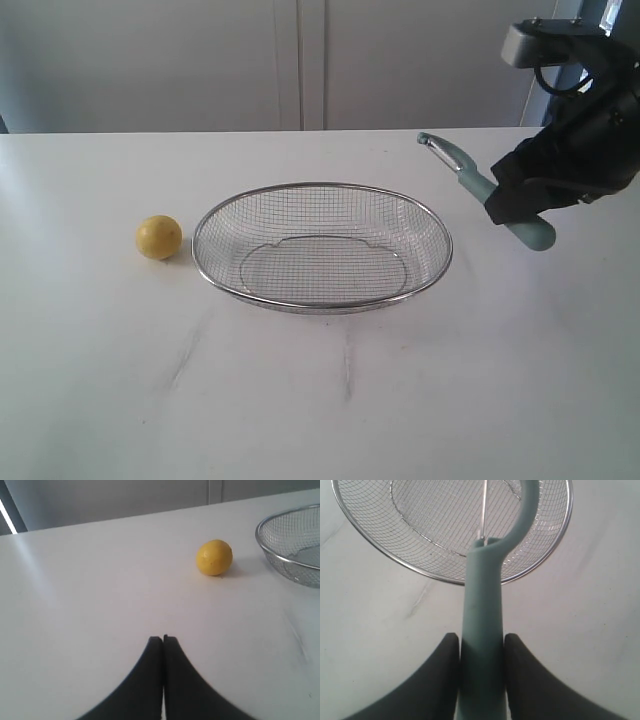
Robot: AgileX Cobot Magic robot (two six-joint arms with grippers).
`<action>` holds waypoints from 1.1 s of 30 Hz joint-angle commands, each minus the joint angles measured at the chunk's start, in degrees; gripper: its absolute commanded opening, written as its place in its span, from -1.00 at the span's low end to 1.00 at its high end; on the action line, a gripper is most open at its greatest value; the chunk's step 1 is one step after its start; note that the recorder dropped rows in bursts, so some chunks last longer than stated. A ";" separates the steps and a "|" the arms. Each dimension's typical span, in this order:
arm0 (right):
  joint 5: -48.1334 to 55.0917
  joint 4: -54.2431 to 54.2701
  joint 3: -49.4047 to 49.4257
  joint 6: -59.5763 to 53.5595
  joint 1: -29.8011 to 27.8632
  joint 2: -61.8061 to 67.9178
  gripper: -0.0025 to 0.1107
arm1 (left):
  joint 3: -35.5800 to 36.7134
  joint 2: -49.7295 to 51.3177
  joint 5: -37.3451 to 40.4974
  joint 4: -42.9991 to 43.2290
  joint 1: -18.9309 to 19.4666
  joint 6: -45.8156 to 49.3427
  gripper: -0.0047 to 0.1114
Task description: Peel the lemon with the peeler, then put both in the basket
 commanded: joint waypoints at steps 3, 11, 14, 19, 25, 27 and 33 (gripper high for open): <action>-0.32 0.44 0.21 -0.55 -0.08 -0.59 -0.96 | 0.23 -0.25 -6.32 -4.57 -0.27 -3.77 -0.92; -0.32 0.44 0.21 -0.55 -0.08 -0.59 -0.96 | 0.23 -0.25 -8.21 -10.05 -0.27 -9.70 -0.92; -0.32 0.44 0.21 -0.55 -0.08 -0.59 -0.96 | 0.23 -0.25 -11.19 -10.31 -0.27 -13.66 -0.92; -0.32 0.44 0.21 -0.55 -0.08 -0.59 -0.96 | 0.23 -0.25 -27.26 -10.31 -0.27 -23.02 -0.92; -0.32 0.44 0.21 -0.55 -0.08 -0.59 -0.96 | 0.23 -0.25 -45.76 -9.84 -0.27 -23.16 -0.92; -0.32 0.44 0.21 -0.55 -0.08 -0.59 -0.96 | -0.95 -0.25 -44.21 -9.42 -0.27 -23.17 -0.92; -0.32 0.44 0.21 -0.55 -0.08 -0.59 -0.96 | -6.23 3.11 -39.43 -7.75 -0.27 -18.35 -0.92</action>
